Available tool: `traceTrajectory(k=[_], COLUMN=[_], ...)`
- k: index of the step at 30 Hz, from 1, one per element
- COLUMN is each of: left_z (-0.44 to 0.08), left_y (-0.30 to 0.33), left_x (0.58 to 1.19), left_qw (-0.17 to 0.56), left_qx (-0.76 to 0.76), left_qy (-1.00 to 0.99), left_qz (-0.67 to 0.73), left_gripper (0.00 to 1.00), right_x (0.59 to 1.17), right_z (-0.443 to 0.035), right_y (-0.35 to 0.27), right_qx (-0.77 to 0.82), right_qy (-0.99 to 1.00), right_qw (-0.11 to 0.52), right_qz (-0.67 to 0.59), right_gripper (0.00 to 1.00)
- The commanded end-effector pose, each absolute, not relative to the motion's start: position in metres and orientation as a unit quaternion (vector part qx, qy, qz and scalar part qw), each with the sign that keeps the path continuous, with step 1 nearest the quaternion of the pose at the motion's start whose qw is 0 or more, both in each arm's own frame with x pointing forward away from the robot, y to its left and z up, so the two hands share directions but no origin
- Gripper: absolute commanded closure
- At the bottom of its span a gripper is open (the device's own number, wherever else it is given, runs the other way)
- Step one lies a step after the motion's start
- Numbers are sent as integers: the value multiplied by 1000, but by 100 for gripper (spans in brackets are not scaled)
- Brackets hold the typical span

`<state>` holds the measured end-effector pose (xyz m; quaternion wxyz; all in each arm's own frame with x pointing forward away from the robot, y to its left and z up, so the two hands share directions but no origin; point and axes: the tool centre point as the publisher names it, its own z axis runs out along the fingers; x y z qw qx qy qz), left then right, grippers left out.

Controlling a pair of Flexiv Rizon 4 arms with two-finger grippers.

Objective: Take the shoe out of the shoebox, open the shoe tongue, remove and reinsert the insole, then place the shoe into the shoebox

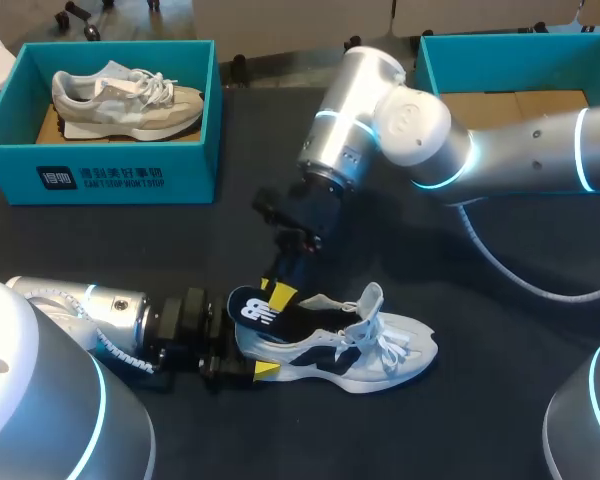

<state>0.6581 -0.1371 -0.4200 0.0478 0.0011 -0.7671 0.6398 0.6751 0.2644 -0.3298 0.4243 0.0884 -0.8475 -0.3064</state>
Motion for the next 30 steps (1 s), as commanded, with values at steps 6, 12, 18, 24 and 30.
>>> traceTrajectory(k=[6,12,18,24,30], left_z=[-424,-424,-424,-424,-424], left_y=[-136,-136,-136,-136,-136], left_x=[660,660,660,660,660], left_qw=[47,47,47,47,47], left_qx=[2,2,2,2,2], left_qy=[-768,-768,-768,-768,-768], left_qz=[639,639,639,639,639], left_gripper=[100,100,100,100,100], right_x=[661,657,654,650,650], right_z=[-329,-332,-335,-339,-341], right_y=[260,267,274,274,265], right_qx=[86,91,94,93,99], right_qy=[-851,-851,-851,-851,-855], right_qw=[413,414,414,410,401], right_qz=[-312,-309,-308,-314,-314], right_gripper=[65,67,67,73,73])
